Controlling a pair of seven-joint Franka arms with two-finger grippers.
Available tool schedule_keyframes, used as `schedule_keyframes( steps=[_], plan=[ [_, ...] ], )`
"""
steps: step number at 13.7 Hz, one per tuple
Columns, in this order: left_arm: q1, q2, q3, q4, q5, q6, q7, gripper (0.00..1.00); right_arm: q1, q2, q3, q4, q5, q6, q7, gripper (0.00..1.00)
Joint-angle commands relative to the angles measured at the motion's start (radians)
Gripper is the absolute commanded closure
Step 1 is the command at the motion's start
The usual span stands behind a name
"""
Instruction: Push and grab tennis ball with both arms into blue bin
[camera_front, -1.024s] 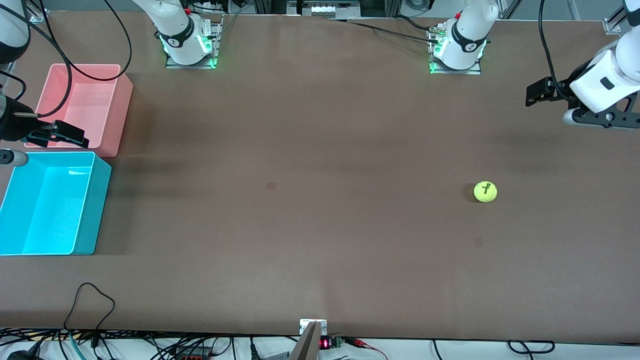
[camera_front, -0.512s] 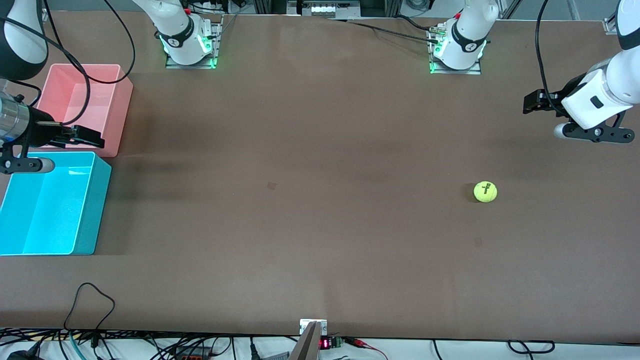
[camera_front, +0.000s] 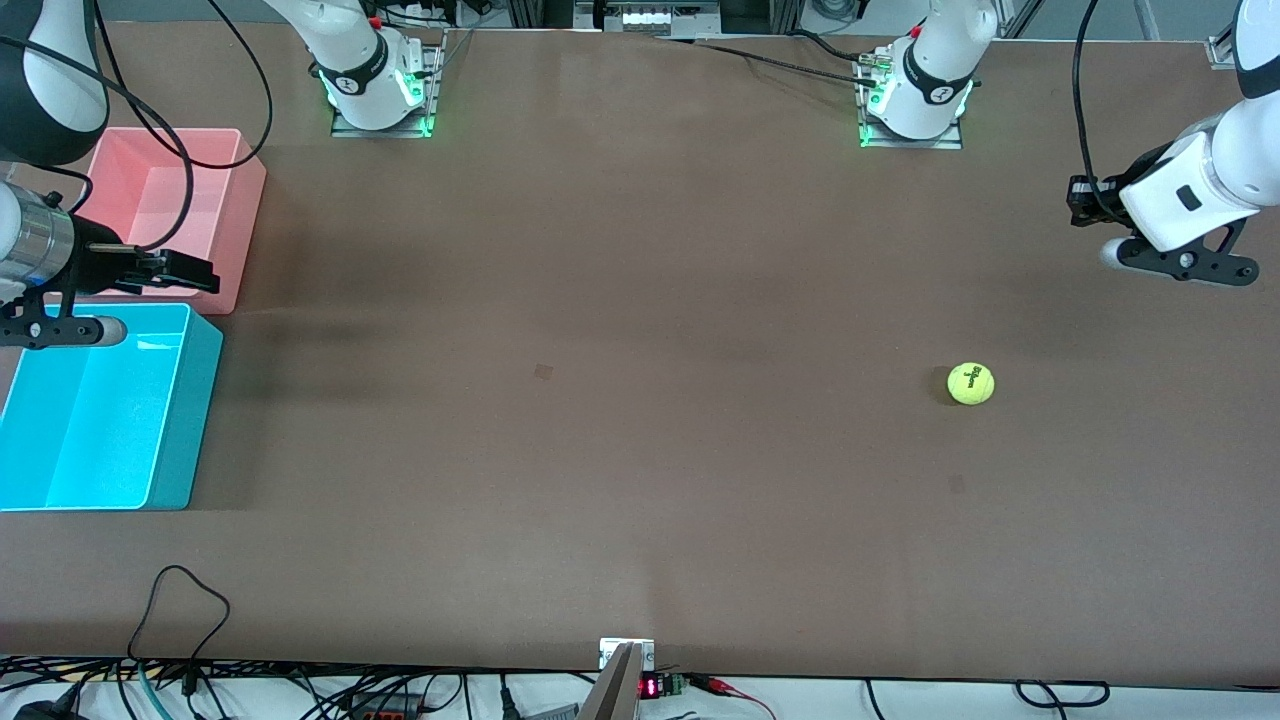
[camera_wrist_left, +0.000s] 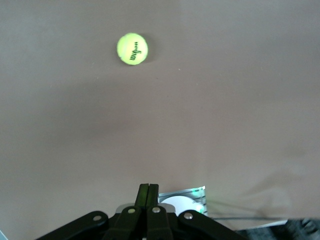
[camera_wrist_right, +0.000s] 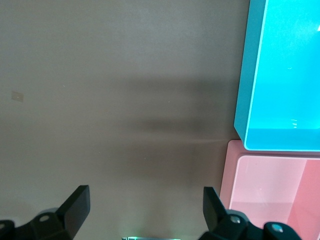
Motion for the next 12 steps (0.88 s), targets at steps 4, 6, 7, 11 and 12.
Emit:
schedule_keyframes(
  steps=[4,6,7,11,12],
  plan=[
    [0.008,0.079,-0.004,0.015,0.194,-0.006,0.382,1.00,0.005,-0.004,0.000,-0.006,0.008,-0.041,-0.012,0.00],
    [0.009,0.125,-0.004,0.009,0.240,0.072,0.604,1.00,0.005,-0.004,0.000,-0.006,0.008,-0.045,-0.014,0.00],
    [0.019,0.148,-0.003,-0.001,0.242,0.104,0.702,1.00,0.005,-0.004,0.000,-0.006,0.008,-0.047,-0.012,0.00],
    [0.075,0.168,-0.003,-0.168,0.248,0.377,0.954,1.00,0.007,-0.017,0.002,0.001,0.016,-0.044,-0.014,0.00],
    [0.091,0.168,-0.003,-0.210,0.248,0.450,0.987,1.00,0.004,-0.017,0.002,0.001,0.016,-0.044,-0.014,0.00]
  ],
)
